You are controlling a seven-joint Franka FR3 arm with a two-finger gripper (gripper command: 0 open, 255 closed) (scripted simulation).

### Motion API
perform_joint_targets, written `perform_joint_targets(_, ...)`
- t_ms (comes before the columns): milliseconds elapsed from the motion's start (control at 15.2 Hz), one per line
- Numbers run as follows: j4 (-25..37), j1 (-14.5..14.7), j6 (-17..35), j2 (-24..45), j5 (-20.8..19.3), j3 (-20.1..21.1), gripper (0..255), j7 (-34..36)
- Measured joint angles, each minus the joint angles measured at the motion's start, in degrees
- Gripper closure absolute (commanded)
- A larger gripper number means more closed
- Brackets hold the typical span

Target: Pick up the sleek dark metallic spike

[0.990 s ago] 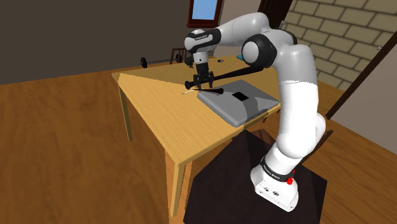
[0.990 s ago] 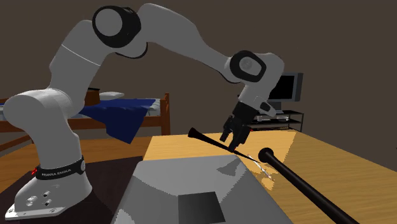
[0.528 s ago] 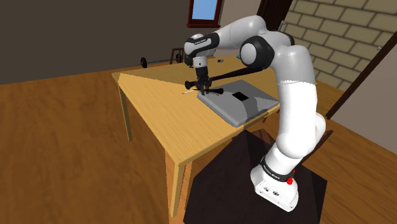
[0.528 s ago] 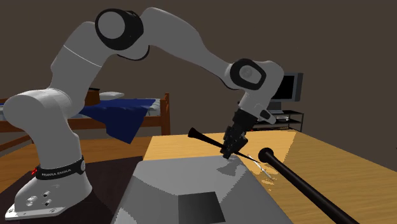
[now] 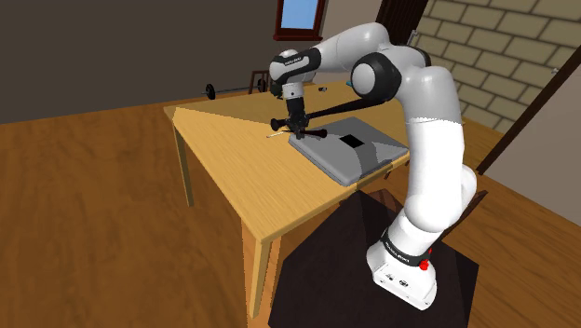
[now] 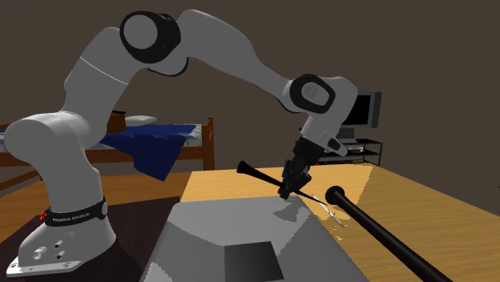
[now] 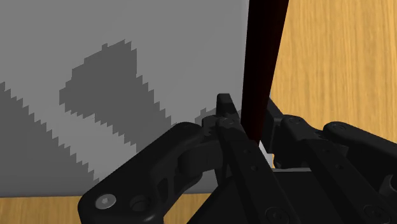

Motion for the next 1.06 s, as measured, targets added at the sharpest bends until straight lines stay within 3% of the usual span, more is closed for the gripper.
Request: perform_joint_targets(1056, 6.07, 0.02, -9.39, -3.4, -0.58, -0.34, 255, 0.01)
